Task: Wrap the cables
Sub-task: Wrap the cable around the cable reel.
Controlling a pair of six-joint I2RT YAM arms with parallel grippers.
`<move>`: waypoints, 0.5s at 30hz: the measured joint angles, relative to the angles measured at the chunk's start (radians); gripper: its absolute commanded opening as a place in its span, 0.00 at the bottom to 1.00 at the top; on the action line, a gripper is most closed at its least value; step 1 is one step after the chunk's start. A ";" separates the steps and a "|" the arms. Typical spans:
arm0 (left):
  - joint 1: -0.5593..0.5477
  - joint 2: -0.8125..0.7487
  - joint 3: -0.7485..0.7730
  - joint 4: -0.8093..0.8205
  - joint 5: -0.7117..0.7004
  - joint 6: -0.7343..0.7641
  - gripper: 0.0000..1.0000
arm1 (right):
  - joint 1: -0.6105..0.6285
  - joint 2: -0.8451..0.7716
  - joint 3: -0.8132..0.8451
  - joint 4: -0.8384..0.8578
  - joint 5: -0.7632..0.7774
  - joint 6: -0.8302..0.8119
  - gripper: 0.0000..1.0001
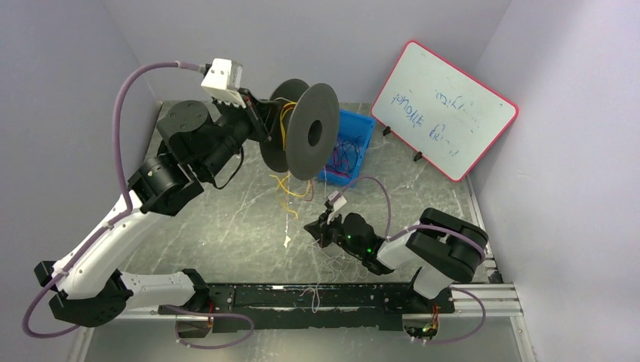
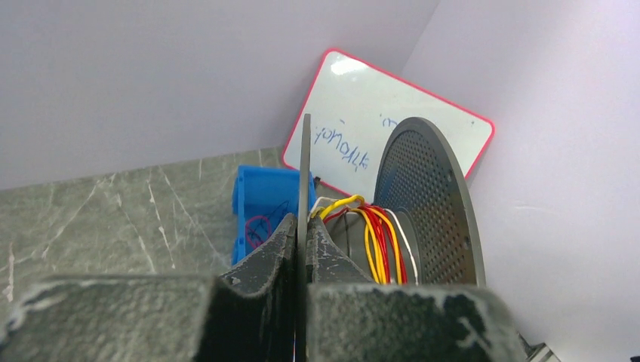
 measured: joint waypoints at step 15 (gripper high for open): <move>0.000 0.047 0.040 0.032 -0.003 0.004 0.07 | 0.005 0.102 0.142 -0.070 0.105 0.021 0.00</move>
